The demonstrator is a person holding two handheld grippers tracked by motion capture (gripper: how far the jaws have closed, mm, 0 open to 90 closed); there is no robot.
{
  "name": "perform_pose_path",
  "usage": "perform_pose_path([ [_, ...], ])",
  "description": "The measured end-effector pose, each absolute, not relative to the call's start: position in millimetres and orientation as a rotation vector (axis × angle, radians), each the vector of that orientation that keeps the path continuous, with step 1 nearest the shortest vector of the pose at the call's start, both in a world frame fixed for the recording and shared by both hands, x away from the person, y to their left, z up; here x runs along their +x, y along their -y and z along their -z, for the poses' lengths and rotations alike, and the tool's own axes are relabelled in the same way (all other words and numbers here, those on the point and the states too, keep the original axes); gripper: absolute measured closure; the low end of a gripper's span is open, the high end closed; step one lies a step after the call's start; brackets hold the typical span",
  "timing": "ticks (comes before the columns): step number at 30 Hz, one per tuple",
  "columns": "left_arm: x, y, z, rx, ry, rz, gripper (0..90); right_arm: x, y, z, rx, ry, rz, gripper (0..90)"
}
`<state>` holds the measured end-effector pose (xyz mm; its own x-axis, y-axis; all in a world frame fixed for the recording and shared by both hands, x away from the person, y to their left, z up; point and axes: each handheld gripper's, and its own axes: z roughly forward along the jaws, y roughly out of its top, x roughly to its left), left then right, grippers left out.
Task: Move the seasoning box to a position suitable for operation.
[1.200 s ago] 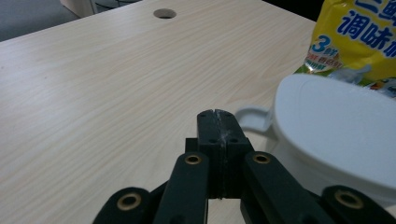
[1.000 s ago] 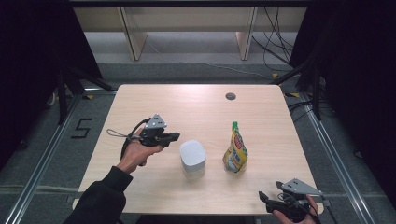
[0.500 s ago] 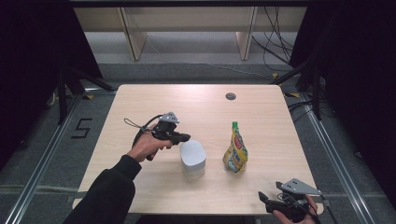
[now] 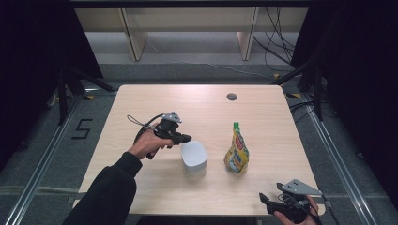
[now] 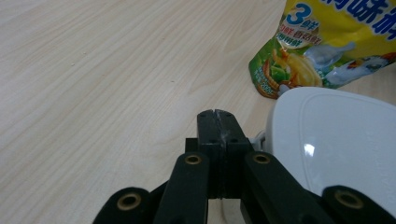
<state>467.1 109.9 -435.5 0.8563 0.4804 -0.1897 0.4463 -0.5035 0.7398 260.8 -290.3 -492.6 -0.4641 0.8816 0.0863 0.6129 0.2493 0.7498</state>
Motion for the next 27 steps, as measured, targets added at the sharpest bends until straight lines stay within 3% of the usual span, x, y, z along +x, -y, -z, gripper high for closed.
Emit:
perform_pose_path([
  [27,464.4,-107.5,426.7,2.206,-0.652,-0.038,87.8,260.8,289.7,492.8,1.368,-2.189,-1.046,23.5],
])
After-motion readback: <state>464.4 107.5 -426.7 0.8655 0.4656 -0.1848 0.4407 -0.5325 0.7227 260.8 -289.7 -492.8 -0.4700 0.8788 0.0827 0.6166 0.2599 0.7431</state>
